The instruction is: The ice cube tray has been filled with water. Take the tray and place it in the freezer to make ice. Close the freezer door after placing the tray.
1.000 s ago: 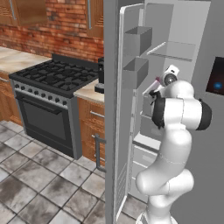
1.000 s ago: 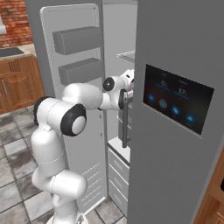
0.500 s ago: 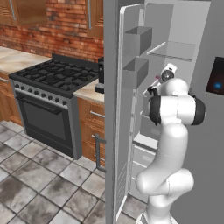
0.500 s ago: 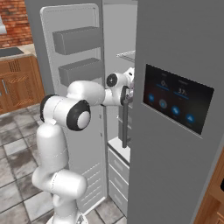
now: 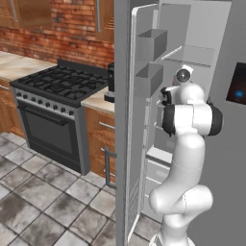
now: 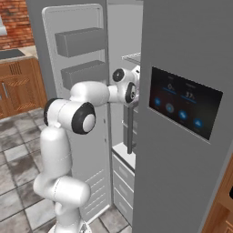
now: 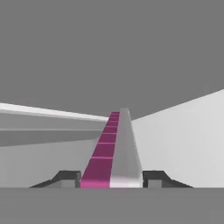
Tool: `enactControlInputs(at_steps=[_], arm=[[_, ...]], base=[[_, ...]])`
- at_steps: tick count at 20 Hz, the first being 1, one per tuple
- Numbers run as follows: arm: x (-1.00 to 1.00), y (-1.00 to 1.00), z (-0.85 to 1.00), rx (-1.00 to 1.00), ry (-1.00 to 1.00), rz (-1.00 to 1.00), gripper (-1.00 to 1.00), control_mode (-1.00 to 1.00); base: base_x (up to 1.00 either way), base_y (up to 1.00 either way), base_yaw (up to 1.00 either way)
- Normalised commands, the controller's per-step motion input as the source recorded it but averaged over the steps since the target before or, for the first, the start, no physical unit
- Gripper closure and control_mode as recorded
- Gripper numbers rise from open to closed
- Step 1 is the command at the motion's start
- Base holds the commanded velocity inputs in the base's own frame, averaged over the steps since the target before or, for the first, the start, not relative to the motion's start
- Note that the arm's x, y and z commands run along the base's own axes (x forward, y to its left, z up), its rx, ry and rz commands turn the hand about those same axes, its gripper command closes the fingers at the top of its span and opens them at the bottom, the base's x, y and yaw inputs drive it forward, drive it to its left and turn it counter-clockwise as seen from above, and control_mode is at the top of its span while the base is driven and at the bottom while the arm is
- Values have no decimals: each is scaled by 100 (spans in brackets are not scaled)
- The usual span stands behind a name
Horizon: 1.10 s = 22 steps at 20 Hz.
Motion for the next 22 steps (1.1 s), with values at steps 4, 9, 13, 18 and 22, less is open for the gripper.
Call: enactControlInputs(at_steps=[4,9,13,18,22], arm=[[1,-17,-36,0,8,0,100,-100],[0,-7,-37,0,4,0,-100,-100],[0,-5,-37,0,1,0,-100,-100],[0,0,-23,0,0,0,-100,-100],[-9,0,4,0,1,0,-100,-100]], base=[[0,0,0],[0,0,0],[0,0,0],[0,0,0],[0,0,0]])
